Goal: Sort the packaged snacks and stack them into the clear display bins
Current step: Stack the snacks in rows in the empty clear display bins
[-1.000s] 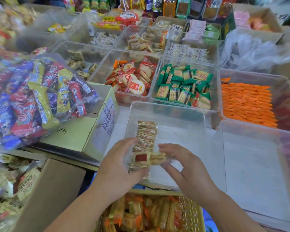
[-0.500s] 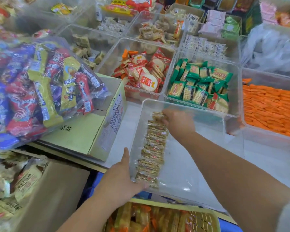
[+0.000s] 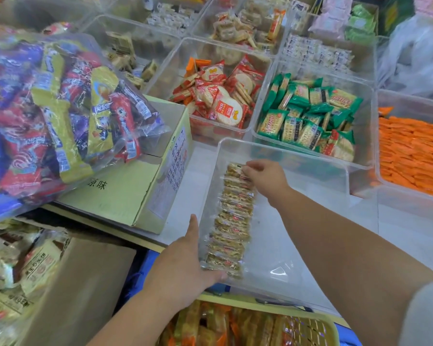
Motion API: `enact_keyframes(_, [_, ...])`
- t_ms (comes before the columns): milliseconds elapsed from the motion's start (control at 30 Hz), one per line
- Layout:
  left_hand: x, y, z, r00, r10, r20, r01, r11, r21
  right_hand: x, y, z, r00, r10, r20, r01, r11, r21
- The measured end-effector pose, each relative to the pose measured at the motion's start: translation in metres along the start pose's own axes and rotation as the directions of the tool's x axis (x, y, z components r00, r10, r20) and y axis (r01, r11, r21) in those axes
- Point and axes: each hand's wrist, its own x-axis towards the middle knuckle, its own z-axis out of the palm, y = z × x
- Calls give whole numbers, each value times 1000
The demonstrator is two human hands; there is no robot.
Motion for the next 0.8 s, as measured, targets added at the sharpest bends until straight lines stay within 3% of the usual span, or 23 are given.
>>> enact_keyframes(67, [-1,0,0,1000,9,4,-9,1000,-3,0,4,8,982,174,-70,-160,972,172])
enact_keyframes(167, [-2,2,-1,1000,9,8,-9,1000,1,-1,8,21,951,301,-66,-279,933,227])
enact_keyframes(400, [-2,6,-1,1000,12,7,-13,998,58,-4,3,33,964,264,41,-266,961,78])
enact_keyframes(467, [-2,5,-1,1000,10,10,-11,998,64,-4,2,32,951,291,107,-306,938,164])
enact_keyframes(567, [-1,4,-2,1000,8,25,-10,998,68,-14,0,24,919,343,193,-393,819,418])
enact_keyframes(667, [2,3,-2,1000,7,29,-9,998,64,-33,7,15,903,407,138,-419,762,494])
enact_keyframes(800, [-2,10,-8,1000,9,19,-11,997,72,-78,12,5,936,352,2,-311,825,472])
